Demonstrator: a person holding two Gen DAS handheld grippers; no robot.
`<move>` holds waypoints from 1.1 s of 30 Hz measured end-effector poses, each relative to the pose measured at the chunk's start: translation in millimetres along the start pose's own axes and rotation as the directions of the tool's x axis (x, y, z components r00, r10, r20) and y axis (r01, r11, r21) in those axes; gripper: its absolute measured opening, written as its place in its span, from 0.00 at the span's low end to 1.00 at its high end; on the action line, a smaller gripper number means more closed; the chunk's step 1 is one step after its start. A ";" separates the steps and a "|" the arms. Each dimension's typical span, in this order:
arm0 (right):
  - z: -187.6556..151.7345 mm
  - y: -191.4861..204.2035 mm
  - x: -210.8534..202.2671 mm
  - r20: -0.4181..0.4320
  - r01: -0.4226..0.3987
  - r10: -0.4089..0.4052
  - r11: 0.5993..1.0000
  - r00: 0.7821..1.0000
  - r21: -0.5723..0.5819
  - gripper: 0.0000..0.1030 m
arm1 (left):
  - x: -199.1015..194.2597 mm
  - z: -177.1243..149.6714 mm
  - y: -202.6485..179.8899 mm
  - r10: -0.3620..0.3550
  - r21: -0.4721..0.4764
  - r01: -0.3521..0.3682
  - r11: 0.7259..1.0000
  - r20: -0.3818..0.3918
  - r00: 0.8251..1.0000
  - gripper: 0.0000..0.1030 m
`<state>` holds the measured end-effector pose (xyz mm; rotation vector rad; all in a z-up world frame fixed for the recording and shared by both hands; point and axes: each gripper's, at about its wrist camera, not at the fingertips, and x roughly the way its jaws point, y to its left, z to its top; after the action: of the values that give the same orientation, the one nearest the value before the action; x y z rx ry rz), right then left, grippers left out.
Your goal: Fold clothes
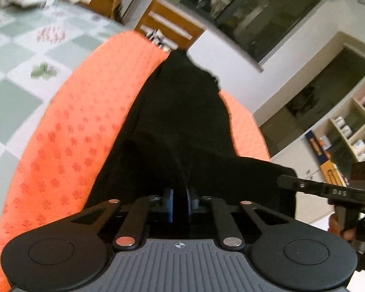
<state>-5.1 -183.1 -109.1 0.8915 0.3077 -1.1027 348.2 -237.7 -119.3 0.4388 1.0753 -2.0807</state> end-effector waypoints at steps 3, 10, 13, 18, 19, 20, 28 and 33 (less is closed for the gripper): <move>-3.2 12.1 -16.7 0.042 -0.035 0.035 0.999 0.999 -0.004 0.14 | -31.2 2.1 -10.4 -0.023 0.040 0.021 0.999 0.047 0.999 0.12; -30.4 72.2 -71.2 0.108 -0.120 0.124 0.992 0.986 -0.043 0.13 | -117.4 -0.3 -28.6 -0.051 0.111 0.038 0.993 0.118 0.992 0.12; -47.4 104.3 -92.1 0.110 -0.136 0.142 0.989 0.984 -0.062 0.13 | -152.1 -2.7 -34.1 -0.072 0.150 0.054 0.987 0.117 0.991 0.12; -71.9 150.7 -121.9 0.105 -0.181 0.193 0.977 0.976 -0.113 0.12 | -185.4 -3.8 -41.3 -0.102 0.225 0.081 0.971 0.082 0.991 0.12; -76.6 158.3 -127.0 0.105 -0.186 0.199 0.975 0.974 -0.118 0.12 | -190.9 -3.9 -42.7 -0.107 0.241 0.086 0.967 0.073 0.992 0.12; -81.4 165.5 -132.3 0.110 -0.184 0.197 0.975 0.974 -0.123 0.12 | -196.5 -3.9 -44.0 -0.112 0.256 0.092 0.962 0.064 0.992 0.12; -114.8 204.0 -180.6 0.222 -0.145 0.162 0.985 0.961 -0.091 0.12 | -239.7 -8.0 -59.8 -0.161 0.369 0.139 0.919 0.030 0.986 0.12; -132.8 209.0 -206.7 0.289 -0.123 0.148 0.987 0.946 -0.105 0.12 | -252.4 -35.5 -60.6 -0.156 0.339 0.124 0.933 0.070 0.985 0.12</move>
<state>109.8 82.2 33.8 0.6496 0.0430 -1.0692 470.3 -71.0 41.7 0.4299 0.7146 -2.3976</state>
